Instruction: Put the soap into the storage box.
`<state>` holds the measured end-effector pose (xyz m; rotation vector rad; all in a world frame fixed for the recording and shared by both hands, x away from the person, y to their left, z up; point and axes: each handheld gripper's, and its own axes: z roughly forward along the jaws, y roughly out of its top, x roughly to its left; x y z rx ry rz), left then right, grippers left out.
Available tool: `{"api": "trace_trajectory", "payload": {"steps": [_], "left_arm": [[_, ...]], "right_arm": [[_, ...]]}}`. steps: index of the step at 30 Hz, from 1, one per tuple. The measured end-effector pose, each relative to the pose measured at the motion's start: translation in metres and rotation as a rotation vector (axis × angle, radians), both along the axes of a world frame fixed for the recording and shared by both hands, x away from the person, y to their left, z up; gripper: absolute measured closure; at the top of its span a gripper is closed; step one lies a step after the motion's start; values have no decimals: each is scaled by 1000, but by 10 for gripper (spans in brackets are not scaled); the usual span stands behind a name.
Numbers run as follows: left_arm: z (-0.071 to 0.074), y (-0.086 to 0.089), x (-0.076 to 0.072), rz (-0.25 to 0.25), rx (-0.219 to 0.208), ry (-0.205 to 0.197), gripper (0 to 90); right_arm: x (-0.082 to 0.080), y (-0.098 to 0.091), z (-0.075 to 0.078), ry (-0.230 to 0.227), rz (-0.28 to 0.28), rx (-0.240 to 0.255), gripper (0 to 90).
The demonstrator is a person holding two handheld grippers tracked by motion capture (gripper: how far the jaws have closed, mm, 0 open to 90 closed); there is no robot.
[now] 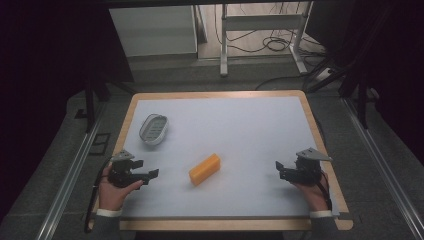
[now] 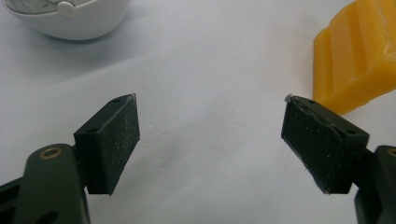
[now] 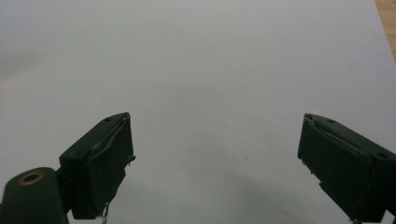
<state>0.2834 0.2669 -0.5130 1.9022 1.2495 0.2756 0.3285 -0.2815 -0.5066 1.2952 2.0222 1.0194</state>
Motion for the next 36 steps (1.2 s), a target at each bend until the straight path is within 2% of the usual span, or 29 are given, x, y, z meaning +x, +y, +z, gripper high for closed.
{"api": "trace_trajectory", "payload": {"steps": [1, 4, 5, 11, 14, 18, 27, 36], "left_arm": [[0, 0, 0, -1, -2, 0, 197], [1, -2, 0, -8, -7, 7, 201], [1, -3, 1, -27, -3, 27, 210], [6, -6, 5, -18, 15, 33, 211], [13, -8, 7, -22, 28, 37, 212], [21, -11, 13, -21, 50, 55, 210], [35, -18, 11, -71, 45, 40, 209], [41, -26, 8, -88, 77, 47, 214]], "right_arm": [[0, -2, -1, 2, -2, 16, 103], [0, -2, -2, 6, 10, 20, 103], [-1, -3, -2, 0, 26, 22, 101], [-1, -11, -1, -7, 31, 45, 100], [0, -11, -3, 3, 37, 41, 101], [1, -11, -1, 27, 11, 59, 101], [-1, -10, -1, 30, -2, 46, 102], [-3, -8, -2, 29, 7, 34, 102]]}}
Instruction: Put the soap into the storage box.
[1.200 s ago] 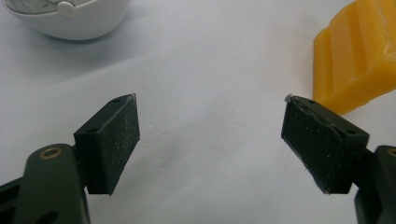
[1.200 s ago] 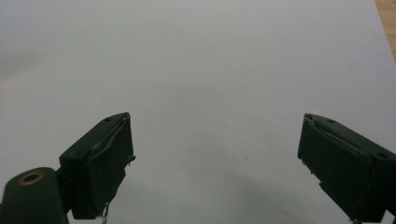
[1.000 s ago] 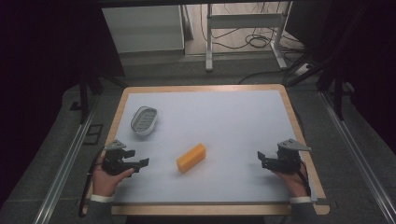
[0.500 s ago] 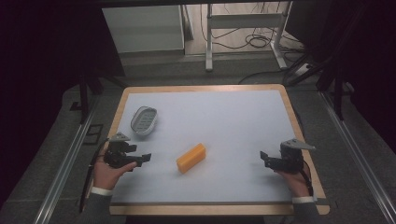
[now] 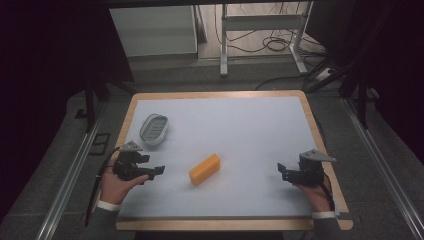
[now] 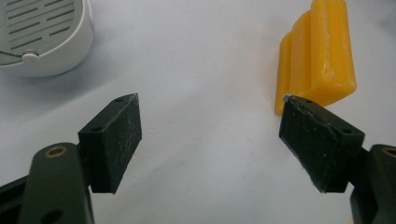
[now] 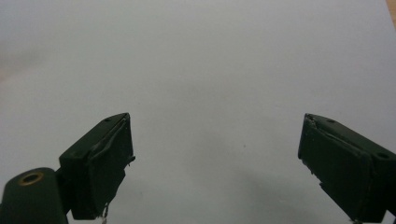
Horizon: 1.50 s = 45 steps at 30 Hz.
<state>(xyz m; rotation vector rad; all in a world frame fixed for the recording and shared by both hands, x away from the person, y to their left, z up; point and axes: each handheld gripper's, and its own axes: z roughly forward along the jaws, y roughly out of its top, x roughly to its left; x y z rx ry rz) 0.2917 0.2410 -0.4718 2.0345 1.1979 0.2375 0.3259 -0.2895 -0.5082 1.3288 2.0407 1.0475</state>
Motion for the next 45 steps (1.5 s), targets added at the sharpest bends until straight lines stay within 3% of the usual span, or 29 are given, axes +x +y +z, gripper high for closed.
{"api": "trace_trajectory", "payload": {"steps": [19, 31, 45], "left_arm": [[10, -26, 9, -62, 52, 19, 224], [14, -38, 14, -83, 58, 17, 244], [20, -65, 17, -134, 83, 20, 248]], "right_arm": [[0, -1, 0, -12, 2, -9, 102], [1, -2, -2, -9, -5, -15, 102], [1, -3, -4, -8, -4, -24, 101]]}}
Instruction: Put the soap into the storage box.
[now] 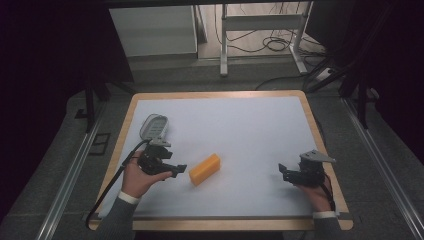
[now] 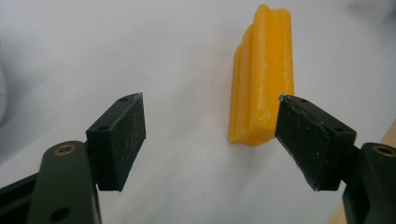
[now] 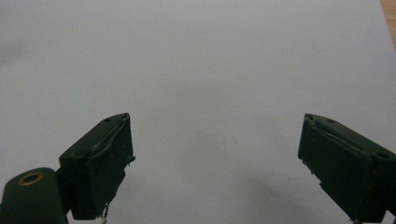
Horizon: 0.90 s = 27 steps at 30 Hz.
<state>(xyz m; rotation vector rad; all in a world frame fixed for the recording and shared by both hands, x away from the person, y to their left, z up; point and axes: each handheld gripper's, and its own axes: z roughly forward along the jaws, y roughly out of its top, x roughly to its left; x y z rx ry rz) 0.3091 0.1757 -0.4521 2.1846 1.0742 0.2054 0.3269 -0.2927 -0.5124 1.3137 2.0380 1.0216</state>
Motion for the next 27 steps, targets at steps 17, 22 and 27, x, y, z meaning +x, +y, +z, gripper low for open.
{"api": "trace_trajectory", "payload": {"steps": [17, 22, 27], "left_arm": [[4, -40, 3, -57, 25, -17, 256], [4, -47, 6, -61, 46, -26, 260], [3, -53, 6, -70, 37, -24, 266]], "right_arm": [[0, 1, -1, 3, 2, -15, 101], [0, 0, -2, 3, -2, -13, 101], [0, 1, -3, 3, -5, -22, 101]]}}
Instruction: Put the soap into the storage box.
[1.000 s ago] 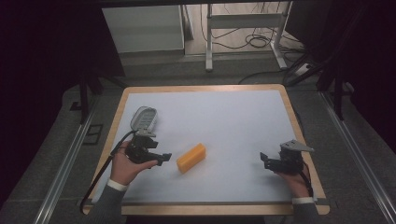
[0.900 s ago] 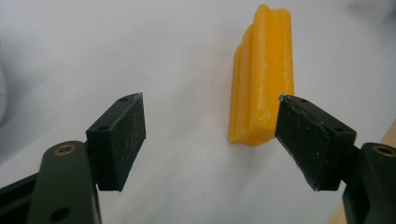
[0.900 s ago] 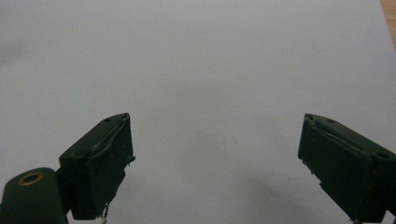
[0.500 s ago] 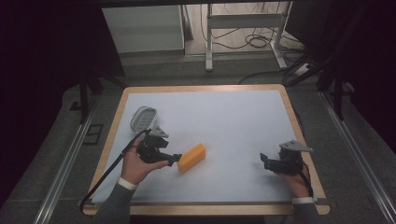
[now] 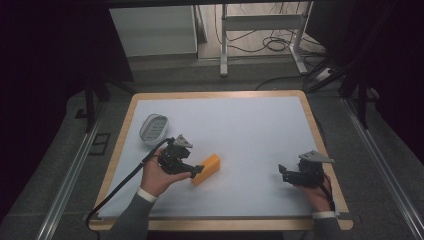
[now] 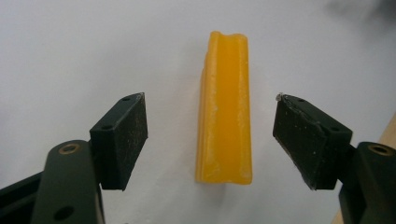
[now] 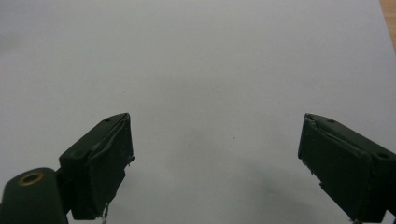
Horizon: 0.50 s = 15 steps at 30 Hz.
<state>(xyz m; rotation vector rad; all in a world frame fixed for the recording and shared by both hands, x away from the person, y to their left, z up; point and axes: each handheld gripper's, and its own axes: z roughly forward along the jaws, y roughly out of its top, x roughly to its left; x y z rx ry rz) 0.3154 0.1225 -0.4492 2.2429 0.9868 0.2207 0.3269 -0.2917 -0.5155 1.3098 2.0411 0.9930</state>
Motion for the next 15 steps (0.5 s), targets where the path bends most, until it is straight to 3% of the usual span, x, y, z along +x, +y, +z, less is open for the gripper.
{"api": "trace_trajectory", "payload": {"steps": [15], "left_arm": [[-12, -12, 2, -11, 14, 26, 280]], "right_arm": [[0, 0, 0, -6, -4, -8, 102]]}}
